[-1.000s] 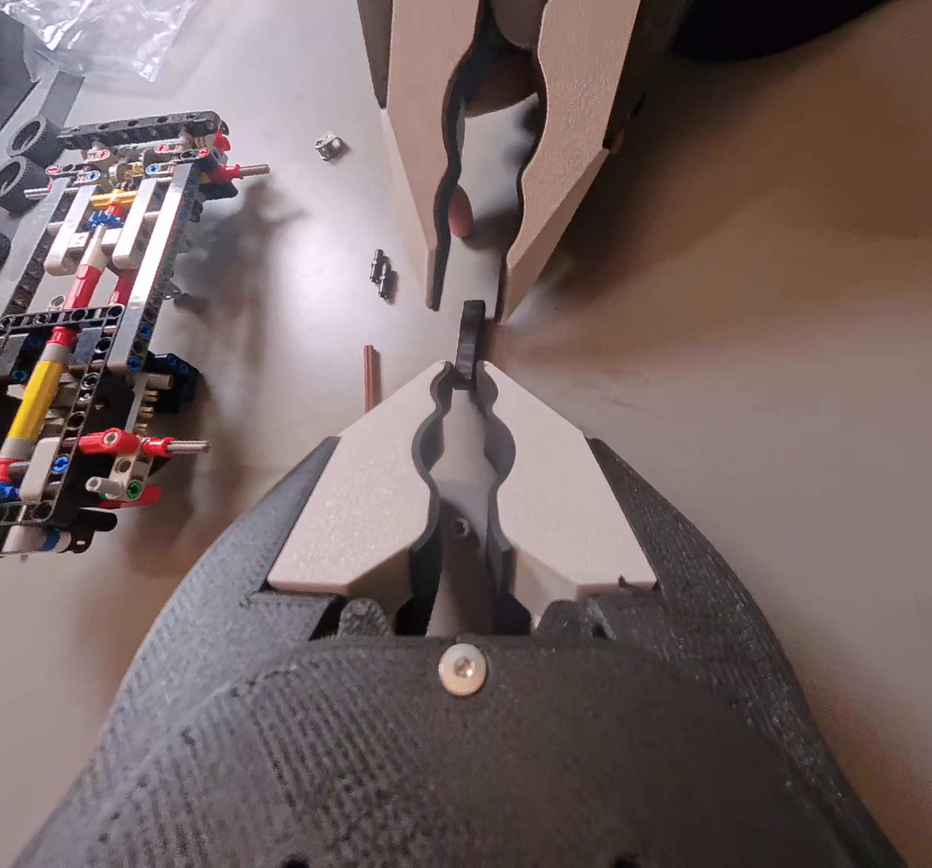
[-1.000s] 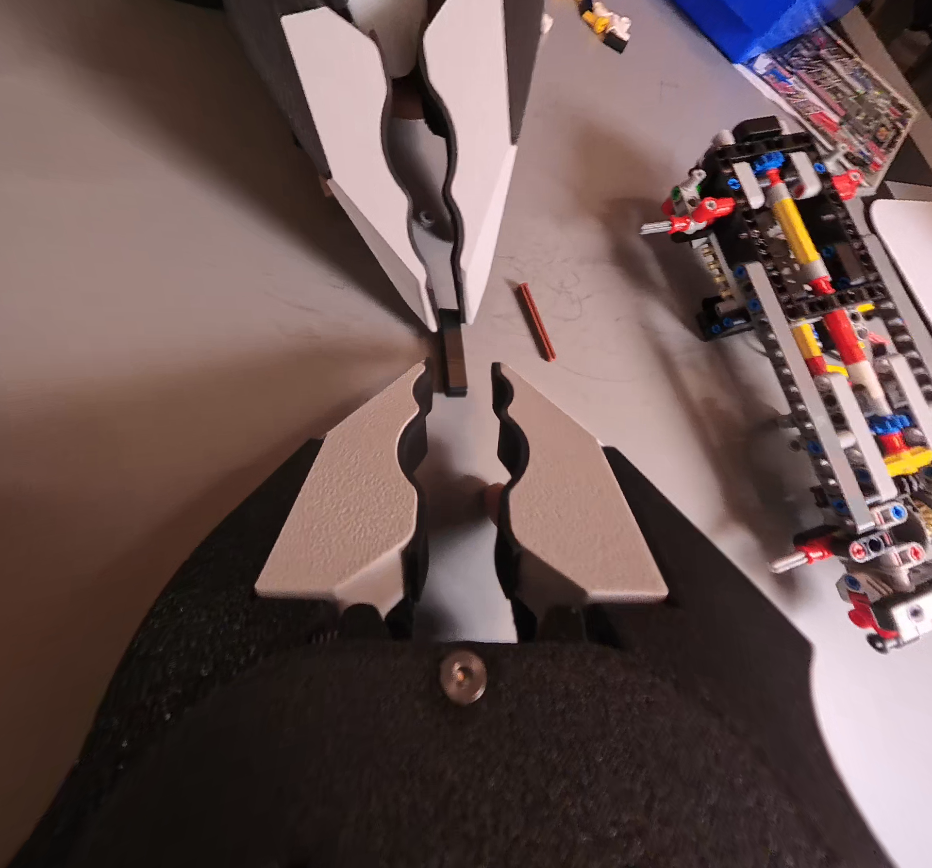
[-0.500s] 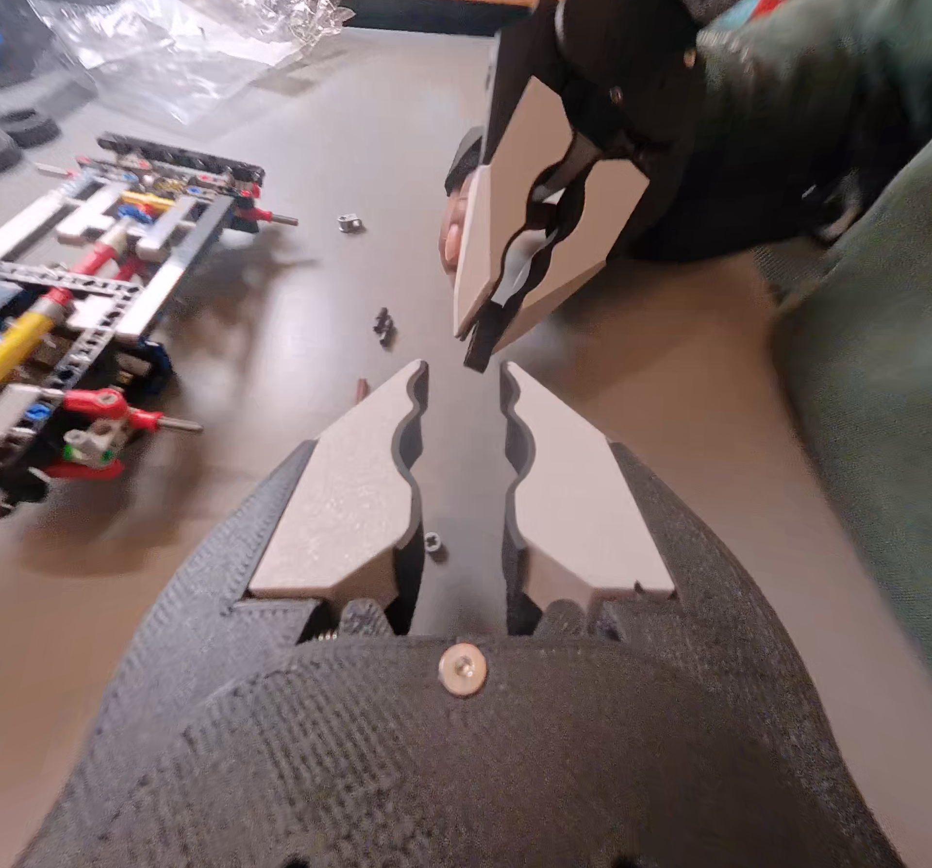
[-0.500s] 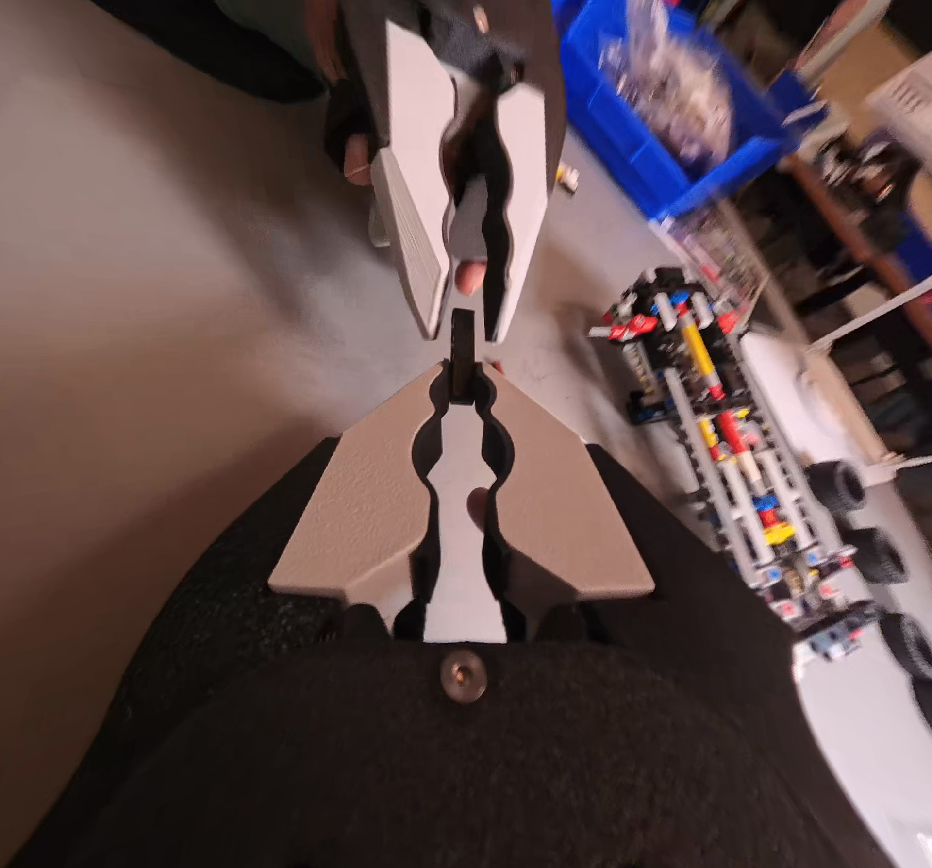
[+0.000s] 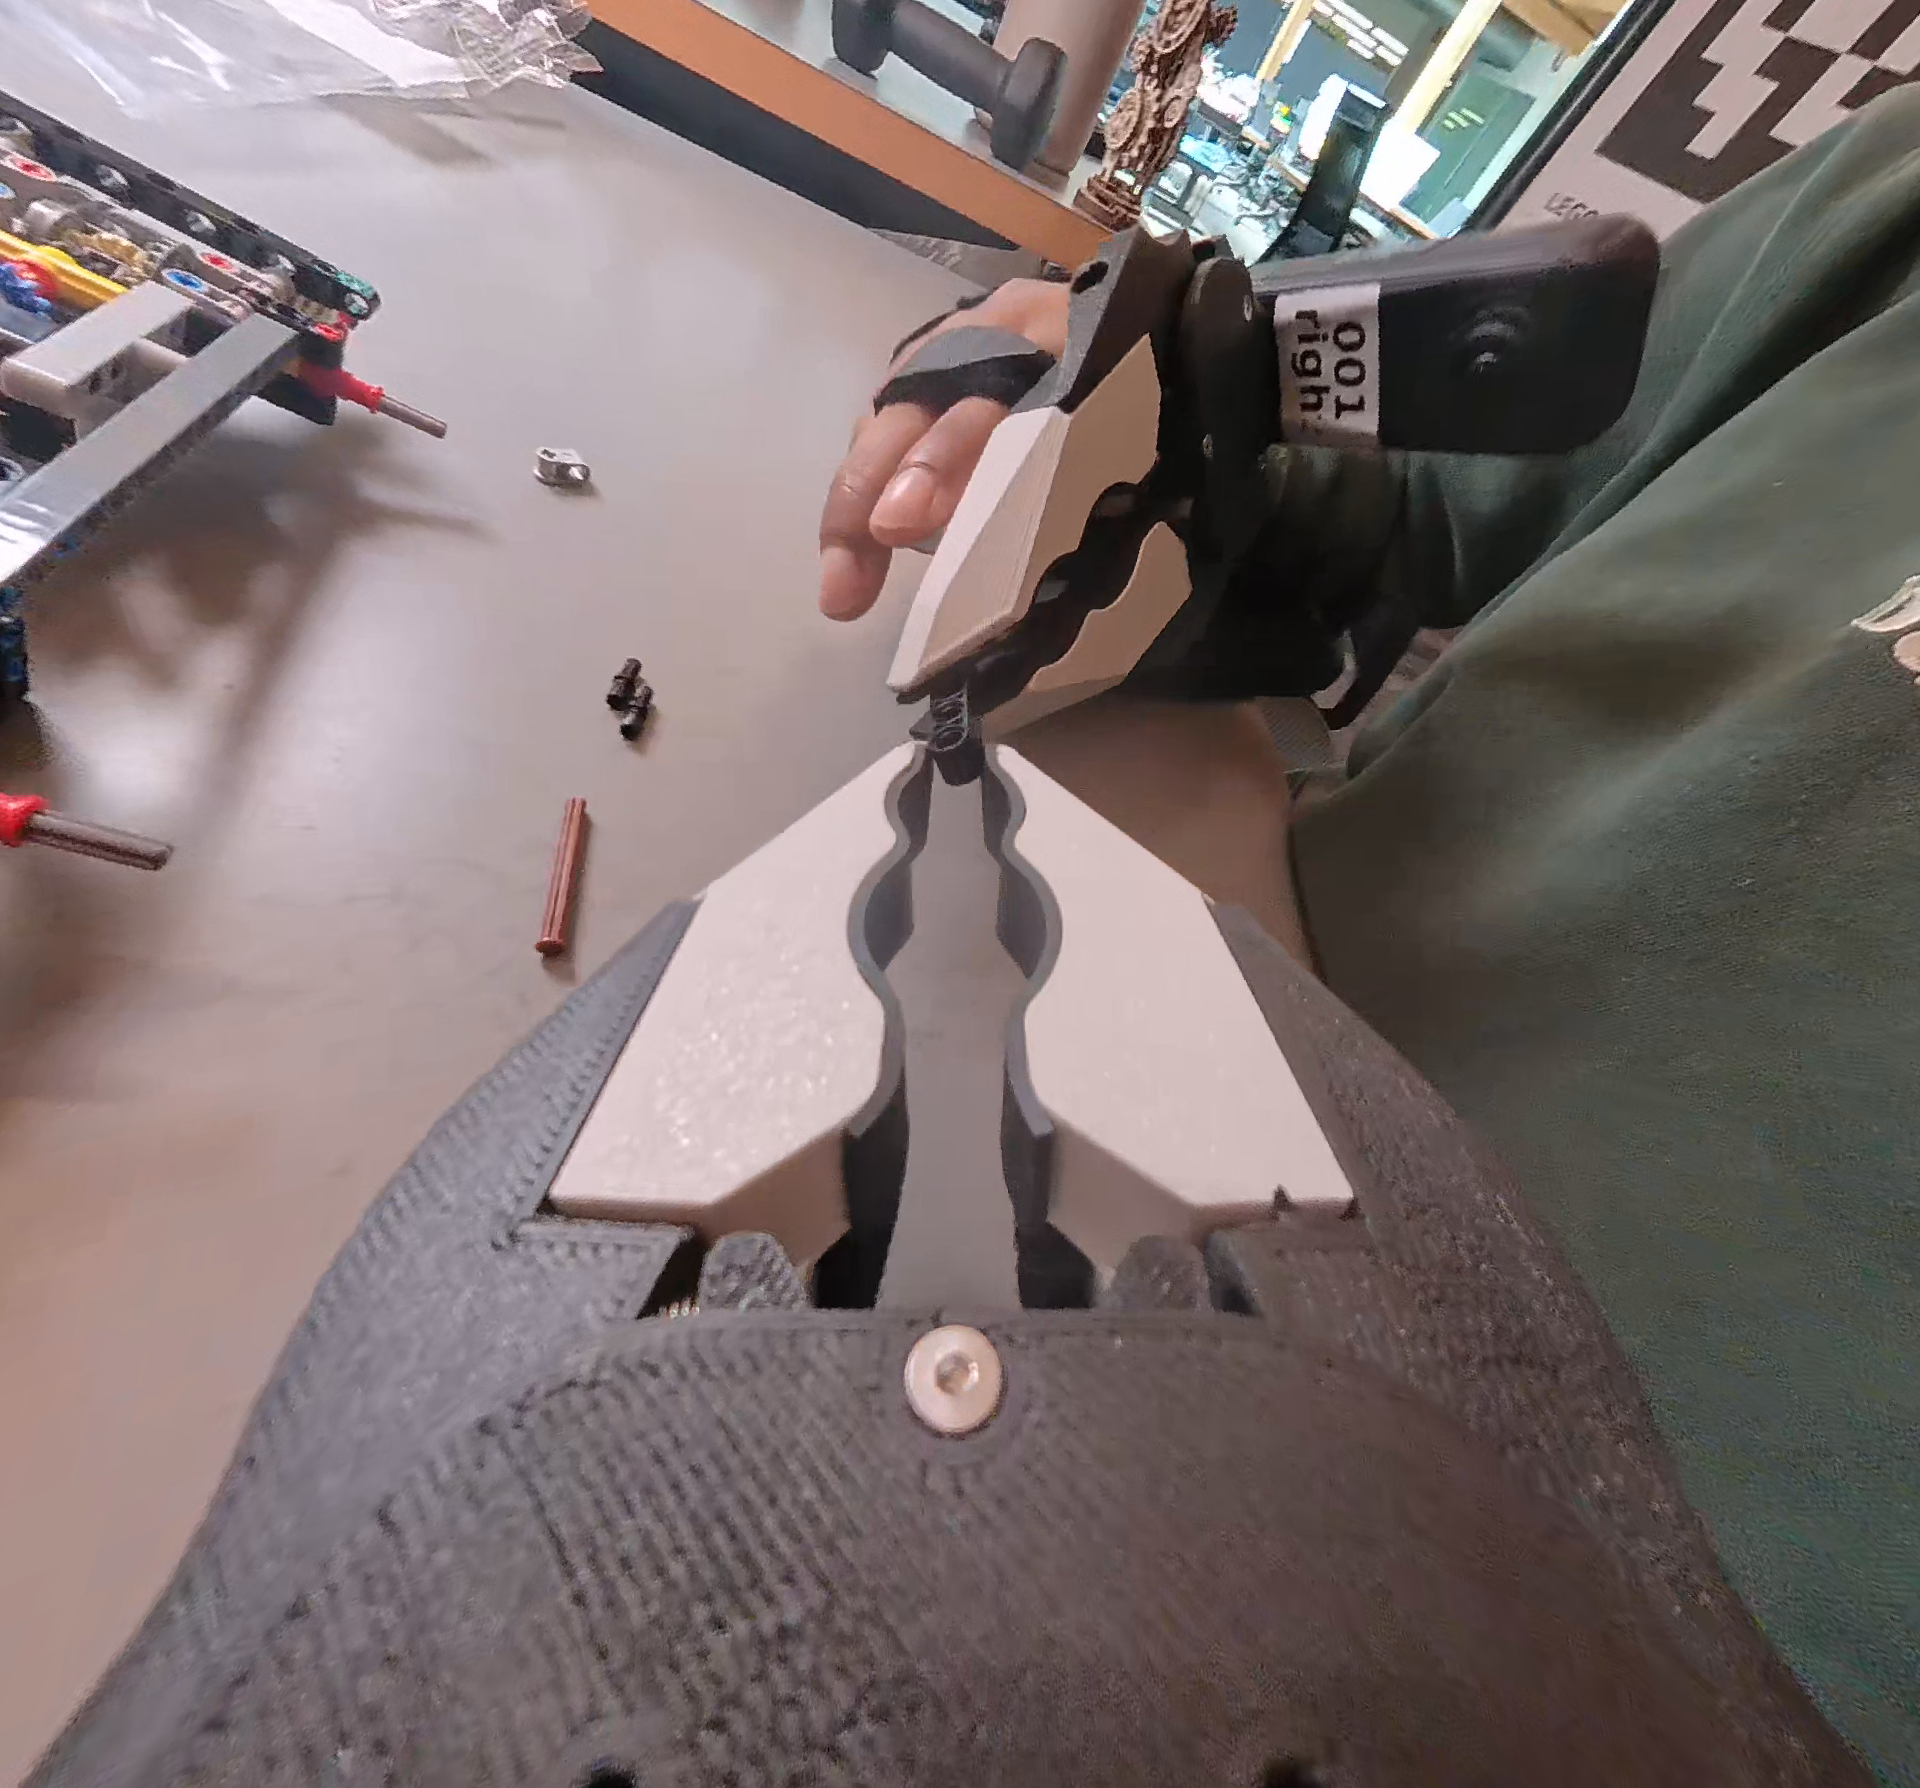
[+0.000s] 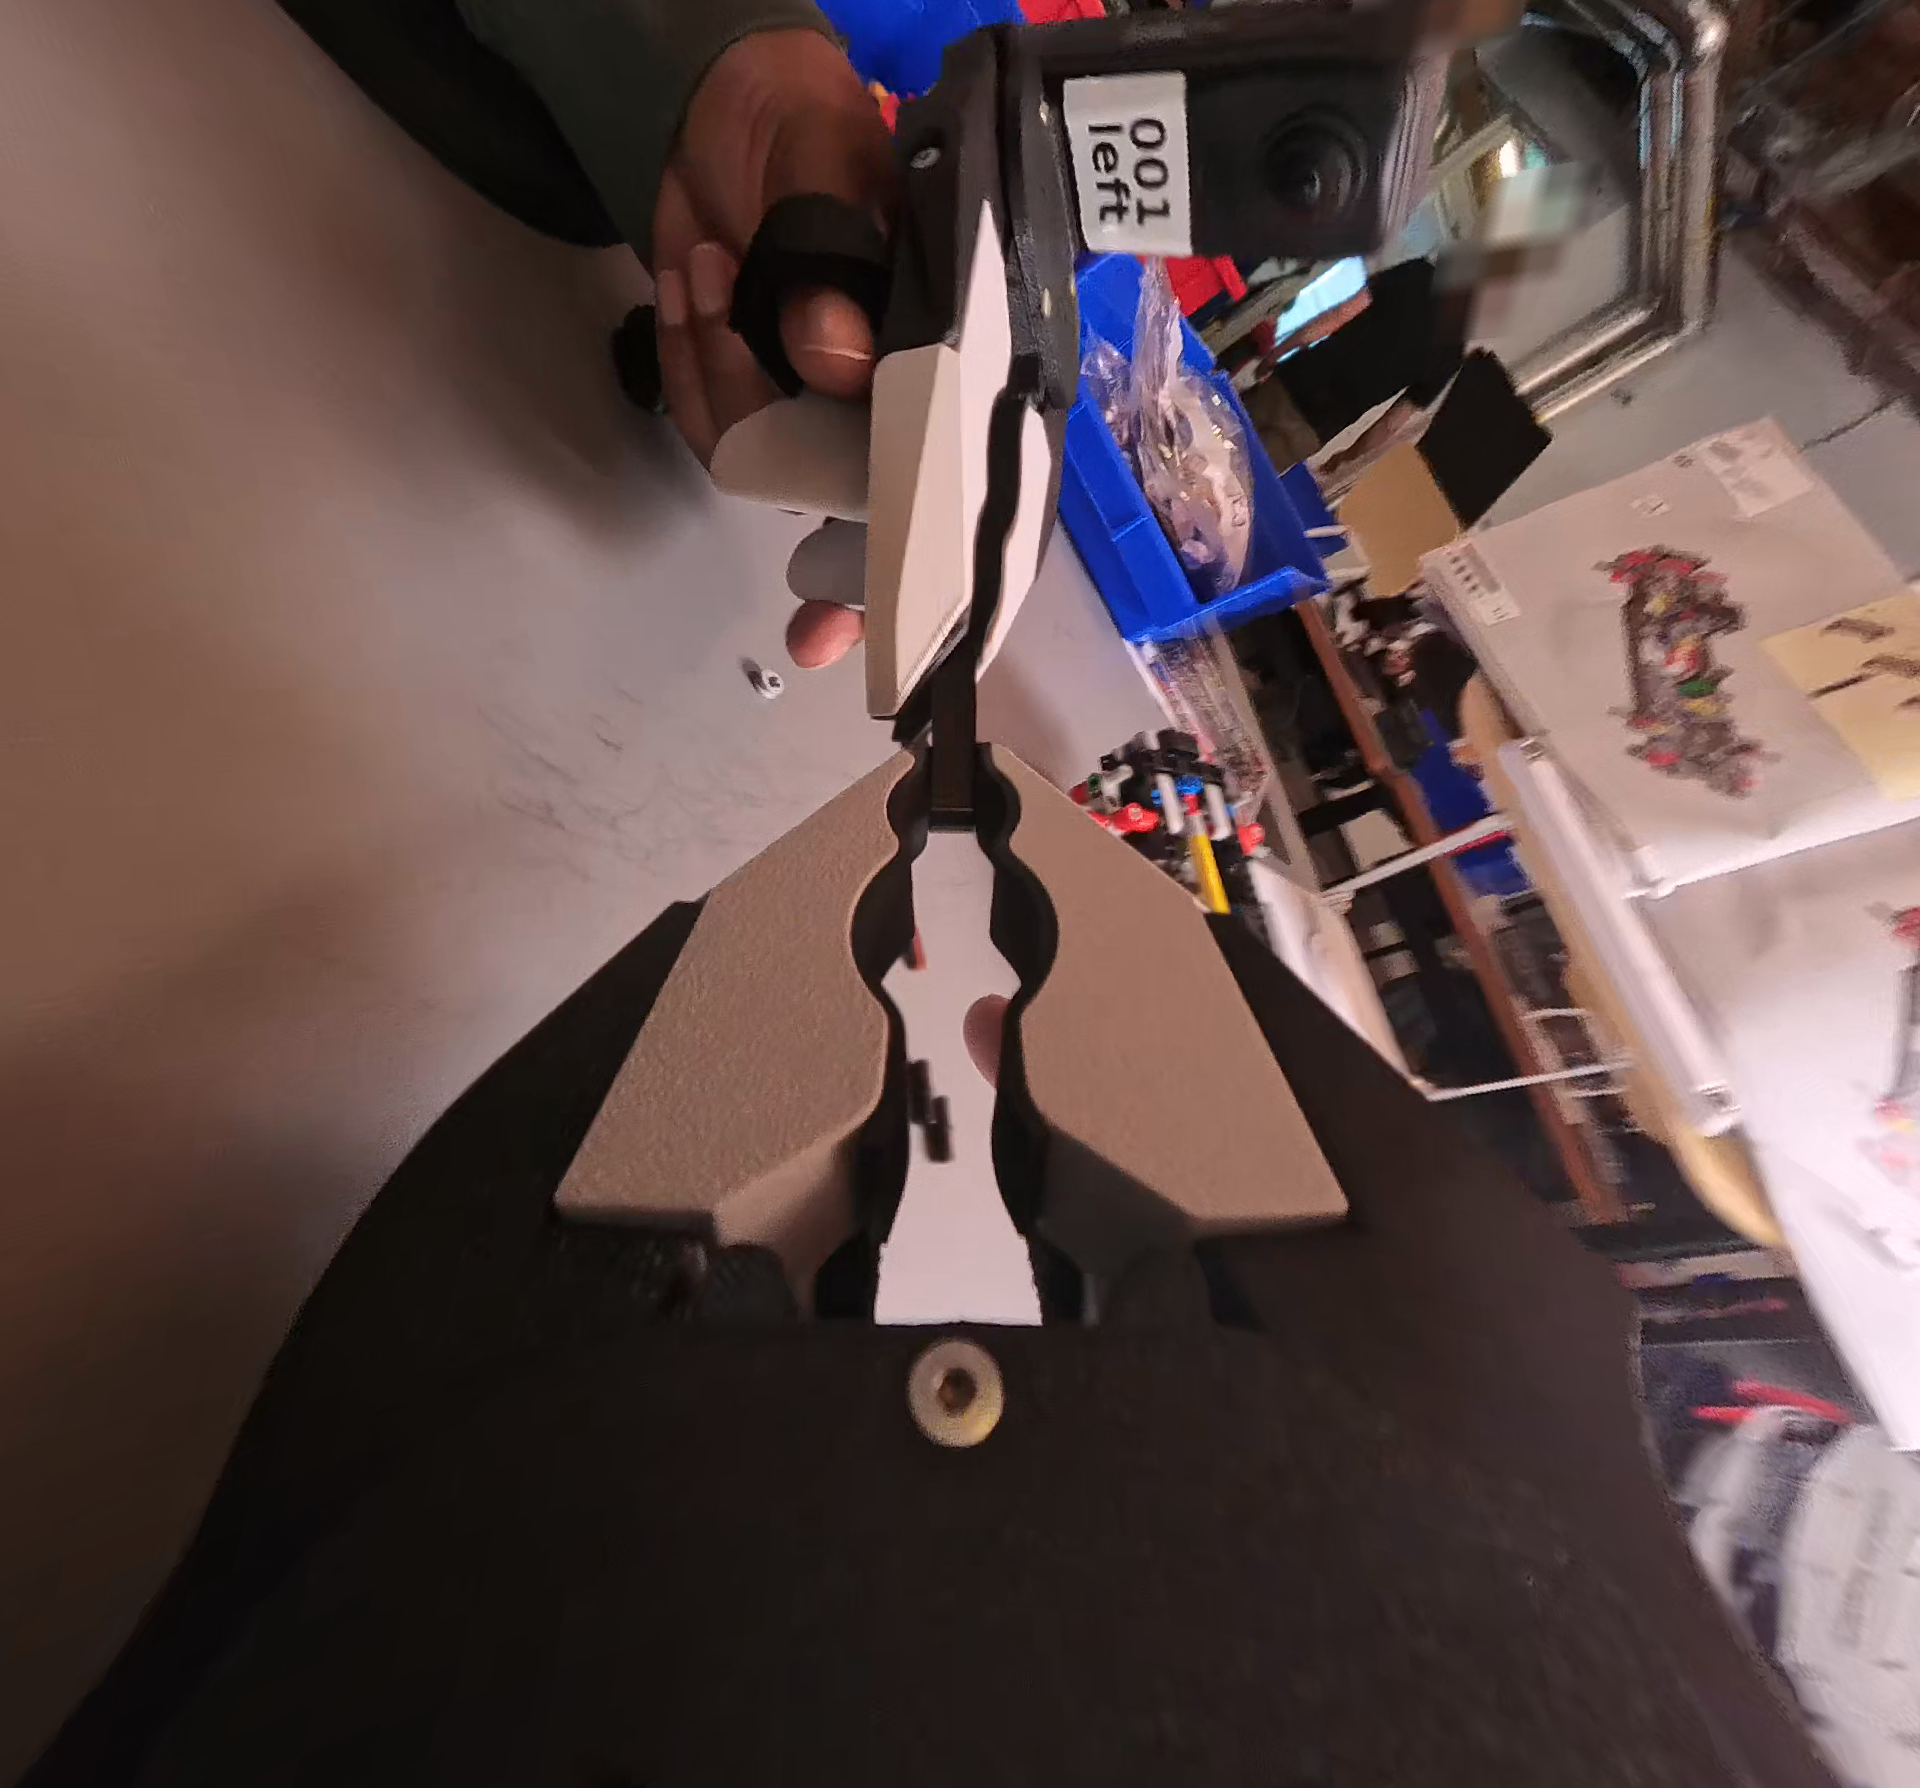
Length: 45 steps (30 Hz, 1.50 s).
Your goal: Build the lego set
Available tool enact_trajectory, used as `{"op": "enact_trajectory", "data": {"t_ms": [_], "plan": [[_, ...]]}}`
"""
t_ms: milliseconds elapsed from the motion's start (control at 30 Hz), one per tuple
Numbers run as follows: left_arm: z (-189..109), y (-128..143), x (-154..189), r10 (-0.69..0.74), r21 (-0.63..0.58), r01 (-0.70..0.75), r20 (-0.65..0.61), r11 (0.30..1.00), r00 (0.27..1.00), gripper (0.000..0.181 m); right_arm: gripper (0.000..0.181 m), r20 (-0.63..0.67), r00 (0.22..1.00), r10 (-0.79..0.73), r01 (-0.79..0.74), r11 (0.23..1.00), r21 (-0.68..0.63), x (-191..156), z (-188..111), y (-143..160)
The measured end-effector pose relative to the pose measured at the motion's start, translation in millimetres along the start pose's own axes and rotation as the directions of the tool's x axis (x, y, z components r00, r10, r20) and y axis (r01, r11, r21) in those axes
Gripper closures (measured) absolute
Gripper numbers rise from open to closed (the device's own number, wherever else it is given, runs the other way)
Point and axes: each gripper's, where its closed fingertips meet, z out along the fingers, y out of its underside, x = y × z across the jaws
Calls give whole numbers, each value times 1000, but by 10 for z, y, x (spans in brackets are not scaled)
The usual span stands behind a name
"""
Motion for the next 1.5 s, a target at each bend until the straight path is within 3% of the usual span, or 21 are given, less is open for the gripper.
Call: {"op": "enact_trajectory", "data": {"t_ms": [100,267,367,500,600,700,800,900,967,1033,1267,1400,1500], "plan": [[-27,3,-50,105,-17,-104,65,994,992,159,177,89,962,258,-257,966,-19,-28,15,70],[-33,43,-87,411,-115,-396,185,911,892,158,177,241,769,593,-598,800,-61,-59,-40,51],[-36,-31,-100,503,-126,-488,249,864,828,159,177,307,614,727,-730,671,-129,-95,-56,50],[-29,-43,-62,623,-177,-598,271,782,734,164,177,412,293,863,-877,414,-244,-155,-105,-24],[15,7,-11,678,-216,-643,252,735,691,170,177,441,87,893,-903,257,-343,-222,-128,-39],[31,48,-12,702,-249,-656,239,713,671,173,177,444,-2,896,-902,190,-387,-256,-137,-36],[33,98,-52,666,-271,-611,226,744,710,174,176,422,66,904,-898,238,-371,-227,-127,18],[46,287,-178,502,-341,-416,218,843,837,175,166,304,362,881,-834,452,-318,-35,-186,300],[62,438,-232,394,-397,-289,213,871,894,175,165,178,560,809,-746,586,-315,148,-287,581],[79,508,-271,347,-429,-226,230,875,909,175,165,93,661,744,-675,645,-359,231,-385,818],[89,561,-348,291,-481,-136,266,866,919,174,166,172,769,616,-460,720,-520,75,-216,1057],[77,560,-353,300,-474,-144,273,869,914,171,167,263,769,583,-349,727,-591,-10,-102,1100],[59,563,-351,296,-465,-147,267,873,917,162,179,290,757,585,-334,728,-598,-42,-55,1080]]}}
